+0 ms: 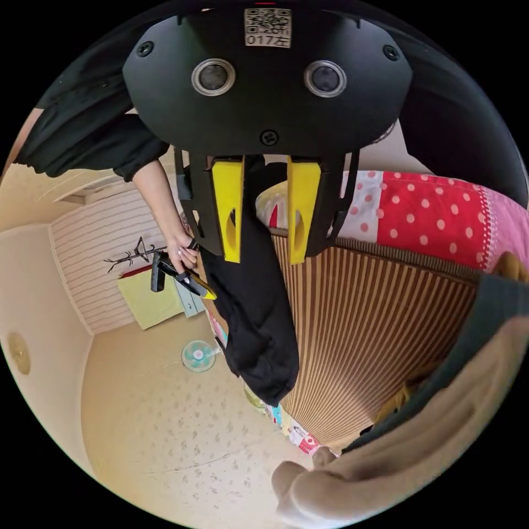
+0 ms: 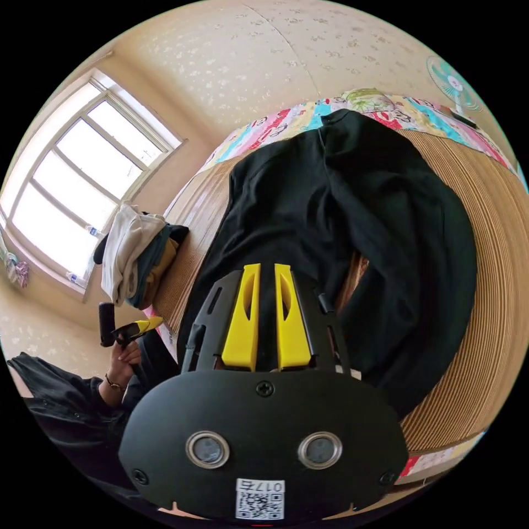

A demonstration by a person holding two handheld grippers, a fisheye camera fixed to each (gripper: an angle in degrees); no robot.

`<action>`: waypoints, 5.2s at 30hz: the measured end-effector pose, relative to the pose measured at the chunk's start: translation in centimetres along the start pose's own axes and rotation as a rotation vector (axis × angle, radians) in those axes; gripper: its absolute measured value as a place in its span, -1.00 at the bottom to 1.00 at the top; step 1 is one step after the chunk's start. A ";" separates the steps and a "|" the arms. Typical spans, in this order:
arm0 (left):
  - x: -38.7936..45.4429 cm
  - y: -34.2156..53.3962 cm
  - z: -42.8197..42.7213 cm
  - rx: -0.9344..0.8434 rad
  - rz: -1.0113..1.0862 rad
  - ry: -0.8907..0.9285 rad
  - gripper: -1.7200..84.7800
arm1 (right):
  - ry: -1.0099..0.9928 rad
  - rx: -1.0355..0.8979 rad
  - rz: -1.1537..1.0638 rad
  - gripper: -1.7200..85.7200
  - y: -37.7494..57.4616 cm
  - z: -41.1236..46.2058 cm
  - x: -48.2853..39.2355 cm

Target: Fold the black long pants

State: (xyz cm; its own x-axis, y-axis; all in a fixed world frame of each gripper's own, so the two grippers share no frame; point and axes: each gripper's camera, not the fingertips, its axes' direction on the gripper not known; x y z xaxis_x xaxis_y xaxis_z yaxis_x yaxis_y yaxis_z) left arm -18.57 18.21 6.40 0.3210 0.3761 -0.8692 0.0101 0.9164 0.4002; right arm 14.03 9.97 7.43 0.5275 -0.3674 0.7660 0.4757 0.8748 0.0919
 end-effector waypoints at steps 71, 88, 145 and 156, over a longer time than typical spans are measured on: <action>11.9 -22.7 36.7 0.016 0.415 -1.063 -0.95 | 0.435 0.073 0.148 -0.90 -18.2 4.7 7.4; 10.1 -2.9 17.0 -0.028 0.288 -0.582 -0.87 | 0.188 0.114 0.085 -0.87 -2.7 -10.5 0.4; 15.6 3.7 17.6 -0.523 0.224 0.249 -0.59 | -0.790 0.040 -0.050 -0.90 21.6 -27.5 5.7; 13.6 0.8 18.8 -0.542 0.298 0.187 -0.97 | -0.707 -0.220 -0.348 -0.86 14.3 -20.8 2.4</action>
State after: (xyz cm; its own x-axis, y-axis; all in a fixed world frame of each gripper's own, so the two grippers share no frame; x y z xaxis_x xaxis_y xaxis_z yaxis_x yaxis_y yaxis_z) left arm 3.55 21.49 0.39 0.0648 0.5978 -0.7990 -0.5493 0.6898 0.4716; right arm 36.73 15.06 -2.67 -0.2094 -0.2563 0.9436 0.6964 0.6383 0.3280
